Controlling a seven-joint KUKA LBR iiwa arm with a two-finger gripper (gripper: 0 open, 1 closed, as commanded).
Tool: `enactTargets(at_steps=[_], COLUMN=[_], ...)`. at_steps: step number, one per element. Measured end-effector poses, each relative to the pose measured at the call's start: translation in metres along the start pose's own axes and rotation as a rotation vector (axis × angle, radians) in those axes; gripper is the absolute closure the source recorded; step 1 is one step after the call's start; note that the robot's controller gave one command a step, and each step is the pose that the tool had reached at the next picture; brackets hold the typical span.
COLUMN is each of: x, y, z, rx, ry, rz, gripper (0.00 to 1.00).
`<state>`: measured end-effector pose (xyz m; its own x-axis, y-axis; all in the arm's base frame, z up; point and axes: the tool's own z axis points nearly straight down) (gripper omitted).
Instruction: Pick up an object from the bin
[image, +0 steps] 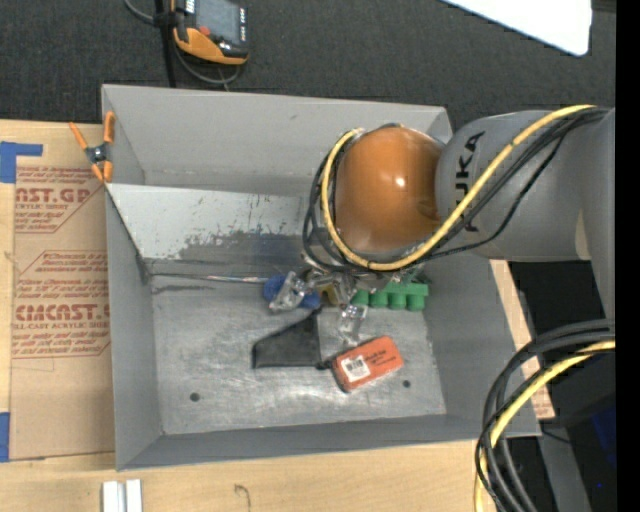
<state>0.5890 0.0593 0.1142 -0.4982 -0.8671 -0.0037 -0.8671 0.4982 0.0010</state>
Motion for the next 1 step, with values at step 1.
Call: enactTargets(at_steps=[1], x=[0.0000], y=[0.0000], z=[0.0000], rx=[0.000], ry=[0.000], rz=[0.000], gripper=[0.00])
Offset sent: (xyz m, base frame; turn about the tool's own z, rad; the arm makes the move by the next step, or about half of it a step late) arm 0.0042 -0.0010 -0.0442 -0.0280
